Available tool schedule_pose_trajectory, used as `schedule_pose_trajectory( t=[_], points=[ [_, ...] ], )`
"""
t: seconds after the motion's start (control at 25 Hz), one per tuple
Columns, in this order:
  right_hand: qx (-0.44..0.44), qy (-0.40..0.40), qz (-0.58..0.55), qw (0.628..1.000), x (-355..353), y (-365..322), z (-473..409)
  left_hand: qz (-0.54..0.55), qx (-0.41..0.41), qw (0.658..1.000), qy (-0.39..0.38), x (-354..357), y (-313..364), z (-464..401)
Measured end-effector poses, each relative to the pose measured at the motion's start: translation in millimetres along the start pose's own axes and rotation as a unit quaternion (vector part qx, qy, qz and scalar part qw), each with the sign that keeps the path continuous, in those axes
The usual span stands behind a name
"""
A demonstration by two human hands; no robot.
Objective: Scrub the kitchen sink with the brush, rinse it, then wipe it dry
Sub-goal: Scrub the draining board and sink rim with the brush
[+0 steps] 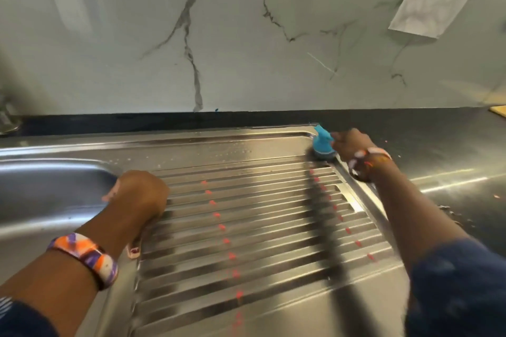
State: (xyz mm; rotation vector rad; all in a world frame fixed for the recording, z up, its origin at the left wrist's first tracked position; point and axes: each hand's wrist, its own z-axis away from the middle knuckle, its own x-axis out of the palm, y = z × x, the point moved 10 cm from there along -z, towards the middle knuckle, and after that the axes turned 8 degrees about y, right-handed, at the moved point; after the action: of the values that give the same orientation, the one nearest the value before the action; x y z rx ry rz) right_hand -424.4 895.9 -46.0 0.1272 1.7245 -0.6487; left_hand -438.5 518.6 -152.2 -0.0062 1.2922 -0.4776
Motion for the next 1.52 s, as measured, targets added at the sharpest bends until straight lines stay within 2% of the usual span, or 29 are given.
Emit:
schedule_pose_trajectory(
  t=[0.08, 0.12, 0.24, 0.4, 0.48, 0.56, 0.64, 0.72, 0.84, 0.92, 0.96, 1.04, 1.12, 1.2, 1.28, 1.32, 1.4, 1.52],
  points=[
    [0.004, 0.032, 0.003, 0.999, -6.9, 27.7, 42.4, -0.004, -0.033, 0.999, 0.003, -14.9, -7.9, 18.9],
    [0.004, 0.036, 0.012, 0.999, -6.2, 33.5, 61.1, 0.014, -0.023, 0.999, 0.020, -19.8, -10.3, 26.2],
    [0.025, 0.038, 0.000, 0.999, -0.9, 11.3, 68.2, 0.097, -0.011, 0.995, -0.006, -1.9, -22.3, 51.6],
    [-0.084, -0.020, -0.103, 0.991, 52.8, -117.6, 107.0, 0.233, -0.046, 0.971, 0.011, 15.2, -38.1, 83.0],
    [-0.165, -0.069, -0.146, 0.973, 88.7, -192.7, 151.5, 0.225, -0.066, 0.971, 0.047, 16.9, -39.9, 86.5],
    [-0.225, -0.089, -0.157, 0.958, 105.7, -235.3, 186.5, 0.214, -0.083, 0.968, 0.100, 11.7, -40.2, 91.6],
    [-0.226, -0.060, -0.165, 0.958, 96.4, -222.5, 182.7, 0.202, -0.096, 0.967, 0.124, 6.9, -39.4, 100.2],
    [-0.189, -0.022, -0.135, 0.972, 72.7, -170.1, 152.5, 0.181, -0.097, 0.971, 0.126, 8.5, -37.3, 102.4],
    [-0.066, 0.011, -0.048, 0.997, 31.1, -58.9, 85.9, 0.171, -0.104, 0.973, 0.116, 8.8, -36.4, 103.4],
    [0.037, 0.034, -0.054, 0.997, 7.2, -4.4, 62.6, 0.172, -0.112, 0.974, 0.097, 10.4, -38.0, 101.7],
    [0.060, 0.043, -0.063, 0.995, 1.4, 4.2, 61.2, 0.169, -0.109, 0.976, 0.086, 11.6, -37.9, 99.9],
    [0.037, 0.061, -0.104, 0.992, 4.2, -16.3, 77.0, 0.156, -0.094, 0.981, 0.069, 11.0, -35.8, 96.5],
    [-0.047, 0.055, -0.157, 0.985, 28.9, -73.7, 116.4, 0.150, -0.075, 0.984, 0.064, 7.2, -33.5, 93.4],
    [-0.140, 0.009, -0.206, 0.968, 62.6, -141.0, 165.8, 0.149, -0.061, 0.985, 0.059, 0.2, -29.8, 91.5],
    [-0.236, -0.029, -0.172, 0.956, 88.0, -197.1, 198.9, 0.149, -0.052, 0.985, 0.063, -8.4, -27.0, 91.4],
    [-0.252, -0.034, -0.142, 0.957, 93.5, -205.6, 198.0, 0.151, -0.047, 0.985, 0.069, -11.3, -26.3, 91.6],
    [-0.230, -0.027, -0.095, 0.968, 81.4, -186.8, 170.4, 0.156, -0.032, 0.983, 0.087, -14.7, -26.0, 90.0],
    [-0.115, -0.013, 0.019, 0.993, 35.1, -98.1, 107.4, 0.167, -0.012, 0.981, 0.098, -10.8, -25.6, 92.0]
  ],
)
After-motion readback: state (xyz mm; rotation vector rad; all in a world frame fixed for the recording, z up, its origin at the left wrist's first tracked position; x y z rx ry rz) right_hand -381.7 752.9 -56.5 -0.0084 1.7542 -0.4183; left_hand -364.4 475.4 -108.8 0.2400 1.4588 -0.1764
